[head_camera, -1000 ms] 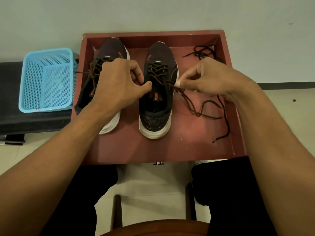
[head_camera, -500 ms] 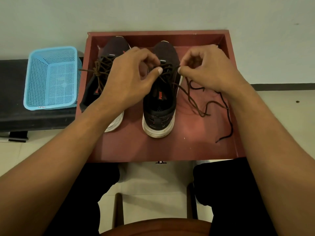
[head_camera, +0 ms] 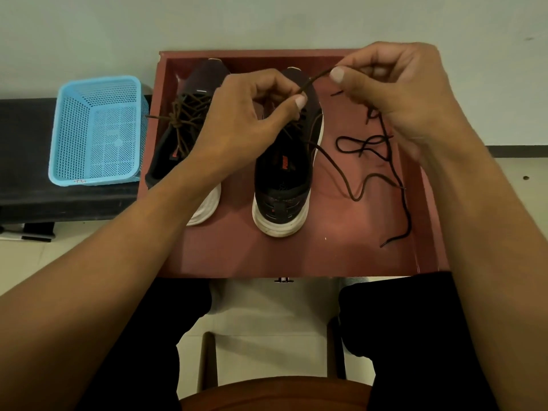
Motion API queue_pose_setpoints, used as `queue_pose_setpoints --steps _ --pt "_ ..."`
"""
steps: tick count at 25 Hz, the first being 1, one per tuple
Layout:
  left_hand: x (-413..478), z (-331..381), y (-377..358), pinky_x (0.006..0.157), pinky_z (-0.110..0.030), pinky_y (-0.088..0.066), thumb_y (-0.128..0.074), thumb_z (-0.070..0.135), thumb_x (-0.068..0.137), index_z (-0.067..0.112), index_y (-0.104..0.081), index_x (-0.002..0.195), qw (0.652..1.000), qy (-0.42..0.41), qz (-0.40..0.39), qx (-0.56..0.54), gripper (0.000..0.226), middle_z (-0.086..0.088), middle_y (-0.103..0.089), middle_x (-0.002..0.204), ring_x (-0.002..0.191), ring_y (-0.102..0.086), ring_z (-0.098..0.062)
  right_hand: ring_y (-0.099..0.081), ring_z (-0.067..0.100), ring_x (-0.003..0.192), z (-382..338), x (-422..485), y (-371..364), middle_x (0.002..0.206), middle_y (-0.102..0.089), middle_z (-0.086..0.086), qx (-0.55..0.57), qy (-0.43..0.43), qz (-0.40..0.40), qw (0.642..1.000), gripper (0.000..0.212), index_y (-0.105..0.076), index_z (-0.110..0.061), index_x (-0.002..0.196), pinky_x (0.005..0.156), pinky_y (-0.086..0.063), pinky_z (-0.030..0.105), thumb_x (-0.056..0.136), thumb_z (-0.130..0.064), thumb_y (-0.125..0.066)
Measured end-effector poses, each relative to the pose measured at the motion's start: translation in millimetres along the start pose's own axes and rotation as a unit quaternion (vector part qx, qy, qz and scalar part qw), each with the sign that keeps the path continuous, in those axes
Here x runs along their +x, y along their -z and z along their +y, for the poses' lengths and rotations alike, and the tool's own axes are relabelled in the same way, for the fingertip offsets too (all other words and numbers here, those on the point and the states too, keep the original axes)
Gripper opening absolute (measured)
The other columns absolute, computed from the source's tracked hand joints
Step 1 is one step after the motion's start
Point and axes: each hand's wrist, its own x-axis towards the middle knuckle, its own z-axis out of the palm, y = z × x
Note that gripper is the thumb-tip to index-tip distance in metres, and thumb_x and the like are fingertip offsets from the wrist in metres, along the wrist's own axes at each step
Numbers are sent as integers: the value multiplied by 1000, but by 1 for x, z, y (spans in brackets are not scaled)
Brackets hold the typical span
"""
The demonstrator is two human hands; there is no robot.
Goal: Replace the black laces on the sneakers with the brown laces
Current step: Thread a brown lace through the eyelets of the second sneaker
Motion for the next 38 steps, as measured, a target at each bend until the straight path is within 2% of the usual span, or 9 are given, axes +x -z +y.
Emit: queue_pose_setpoints --steps 4,9,15,22,24,26,30,33,38 --pt "1 -3 8 82 -37 -61 -66 29 99 11 -75 96 999 42 32 -12 21 4 -77 88 86 -74 -16 -63 8 73 6 1 2 77 -75 -7 36 -36 15 999 18 -80 -15 102 73 -50 24 93 -31 -80" --pt "-1 -8 14 74 -14 -50 -68 30 94 17 -76 88 997 65 0 45 17 7 -73 84 79 -69 -9 -63 12 76 4 2 2 85 -75 4 159 -66 18 985 15 -77 -8 107 76 -53 28 93 -15 -79" --pt "-6 -13 25 83 -32 -56 -76 39 94 38 -78 98 988 32 -141 53 5 6 -70 107 96 -67 -16 -60 12 78 -5 3 -10 89 -70 5 350 -68 16 934 12 -74 -6 109 78 -51 26 97 -4 -70" --pt "-7 -15 29 82 -20 -55 -76 23 95 34 -74 121 983 31 -160 88 29 7 -63 113 92 -67 -10 -62 14 88 -14 1 -19 100 -68 6 436 -37 -43 898 14 -71 -6 105 84 -50 30 96 -17 -69" --pt "-7 -17 26 81 -20 -57 -79 27 92 28 -71 119 986 65 -116 100 29 7 -69 105 86 -69 -6 -67 19 98 -12 2 -20 109 -71 8 405 -34 -57 912 13 -66 -8 107 89 -51 34 106 -17 -58" --pt "-8 -18 23 77 -17 -55 -83 39 87 22 -69 110 983 107 -94 115 31 9 -72 93 77 -70 0 -67 17 93 -11 1 -21 102 -72 6 330 -41 -78 940 15 -66 -6 112 88 -52 33 109 -15 -54" --pt "-10 -17 23 71 -14 -55 -84 43 85 21 -76 96 977 145 -92 125 26 8 -76 82 64 -71 2 -65 19 78 -8 -1 -30 86 -75 4 30 -62 -148 987 22 -69 -6 124 80 -57 28 104 -16 -64" --pt "-11 -18 26 76 -27 -64 -85 35 86 21 -81 93 977 186 -81 67 16 3 -79 80 69 -76 -7 -76 12 78 -11 -4 -39 80 -80 -3 -155 -60 -164 972 22 -70 -12 114 83 -58 21 97 -25 -75" --pt "-10 -17 27 78 -36 -65 -84 20 87 15 -81 97 969 234 -77 4 12 -2 -79 83 78 -78 -12 -70 2 65 -22 -6 -60 66 -69 -15 -296 -24 -100 950 1 -81 -25 84 67 -56 15 84 -26 -81"
